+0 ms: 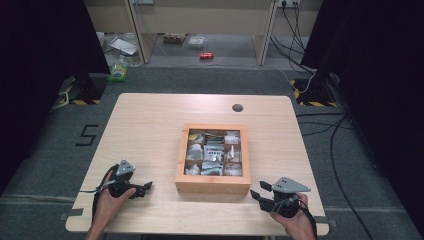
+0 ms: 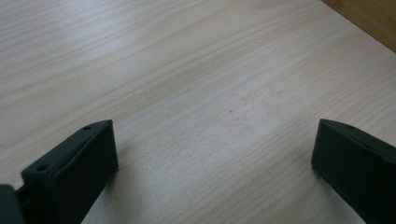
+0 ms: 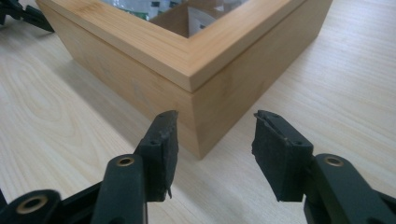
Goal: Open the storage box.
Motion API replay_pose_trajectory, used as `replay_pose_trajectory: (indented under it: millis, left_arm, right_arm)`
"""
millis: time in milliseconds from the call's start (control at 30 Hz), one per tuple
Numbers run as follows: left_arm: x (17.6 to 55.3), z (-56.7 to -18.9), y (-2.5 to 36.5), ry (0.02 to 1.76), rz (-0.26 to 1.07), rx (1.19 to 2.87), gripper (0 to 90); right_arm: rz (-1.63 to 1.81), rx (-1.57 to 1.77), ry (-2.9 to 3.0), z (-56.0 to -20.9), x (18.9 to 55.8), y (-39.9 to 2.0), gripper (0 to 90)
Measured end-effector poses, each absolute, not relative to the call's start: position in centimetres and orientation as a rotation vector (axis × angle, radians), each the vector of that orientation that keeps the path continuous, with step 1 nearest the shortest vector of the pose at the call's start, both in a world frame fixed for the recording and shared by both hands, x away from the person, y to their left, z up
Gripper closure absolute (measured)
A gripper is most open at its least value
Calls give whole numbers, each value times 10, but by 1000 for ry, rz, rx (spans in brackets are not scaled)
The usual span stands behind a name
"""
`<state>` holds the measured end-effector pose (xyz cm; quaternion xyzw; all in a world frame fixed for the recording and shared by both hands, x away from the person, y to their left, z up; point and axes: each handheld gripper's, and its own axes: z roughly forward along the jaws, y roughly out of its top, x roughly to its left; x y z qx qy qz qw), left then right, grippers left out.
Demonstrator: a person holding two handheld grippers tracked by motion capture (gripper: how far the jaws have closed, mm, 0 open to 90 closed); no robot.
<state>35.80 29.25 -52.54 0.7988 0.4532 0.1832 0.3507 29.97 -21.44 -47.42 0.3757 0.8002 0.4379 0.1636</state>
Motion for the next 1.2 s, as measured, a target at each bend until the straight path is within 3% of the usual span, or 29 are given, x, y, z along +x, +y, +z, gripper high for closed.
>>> replay_pose_trajectory:
  millis: [533,1200]
  left_arm:
    - [358,-525,293,1173,474,2068,0]
    - [358,-525,293,1173,474,2068,0]
  right_arm:
    - [1279,1003,2279,-474,303,-194,590]
    - [1275,994,2241,-475,305,-190,602]
